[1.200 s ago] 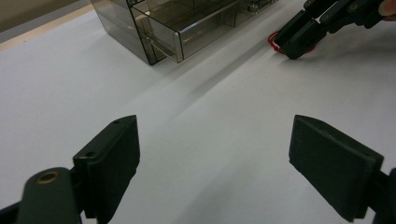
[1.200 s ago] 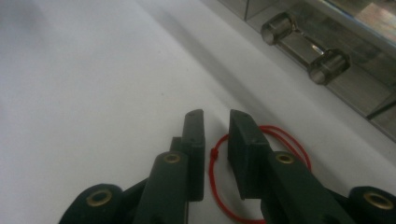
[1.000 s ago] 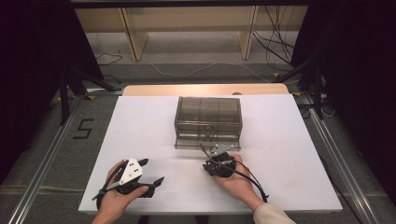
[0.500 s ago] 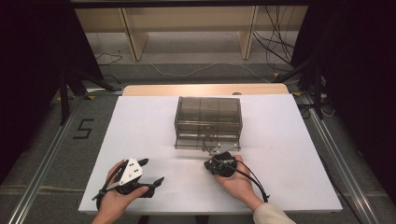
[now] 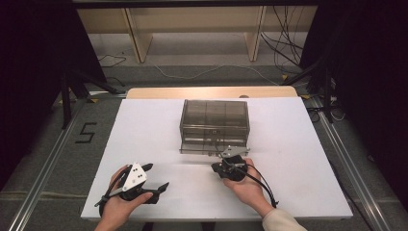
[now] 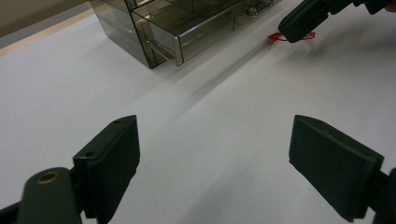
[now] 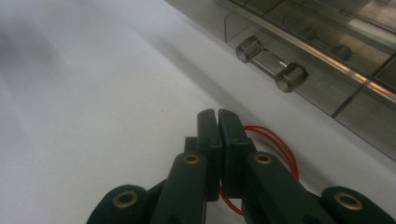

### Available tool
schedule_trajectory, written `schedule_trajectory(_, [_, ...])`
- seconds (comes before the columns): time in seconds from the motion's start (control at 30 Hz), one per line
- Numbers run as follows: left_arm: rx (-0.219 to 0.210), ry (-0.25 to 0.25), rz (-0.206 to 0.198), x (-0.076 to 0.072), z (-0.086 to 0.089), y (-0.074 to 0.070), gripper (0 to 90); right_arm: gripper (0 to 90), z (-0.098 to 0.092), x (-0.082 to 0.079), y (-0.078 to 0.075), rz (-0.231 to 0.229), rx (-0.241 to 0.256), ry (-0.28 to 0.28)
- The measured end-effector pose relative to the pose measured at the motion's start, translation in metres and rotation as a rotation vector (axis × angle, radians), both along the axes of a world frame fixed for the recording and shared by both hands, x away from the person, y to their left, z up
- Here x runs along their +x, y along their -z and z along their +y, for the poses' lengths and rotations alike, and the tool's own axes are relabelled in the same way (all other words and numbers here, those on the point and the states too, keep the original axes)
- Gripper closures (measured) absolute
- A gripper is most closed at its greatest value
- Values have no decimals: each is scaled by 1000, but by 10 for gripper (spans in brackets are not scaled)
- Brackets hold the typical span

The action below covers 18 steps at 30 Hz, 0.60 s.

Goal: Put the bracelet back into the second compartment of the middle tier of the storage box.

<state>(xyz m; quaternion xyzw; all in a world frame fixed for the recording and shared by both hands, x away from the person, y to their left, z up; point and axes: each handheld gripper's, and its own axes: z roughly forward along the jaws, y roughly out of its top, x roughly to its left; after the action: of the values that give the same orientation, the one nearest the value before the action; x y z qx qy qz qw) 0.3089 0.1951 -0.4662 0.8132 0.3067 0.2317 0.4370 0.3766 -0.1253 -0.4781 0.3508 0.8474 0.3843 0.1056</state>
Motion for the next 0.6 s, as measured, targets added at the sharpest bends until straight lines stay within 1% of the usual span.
schedule_trajectory(0.37, [0, -1, 0, 0, 0, 0, 164, 891, -1, -3, -7, -19, 17, 0])
schedule_trajectory(0.6, [0, -1, -1, 0, 0, 0, 164, 891, -1, -5, -9, -20, 28, -1])
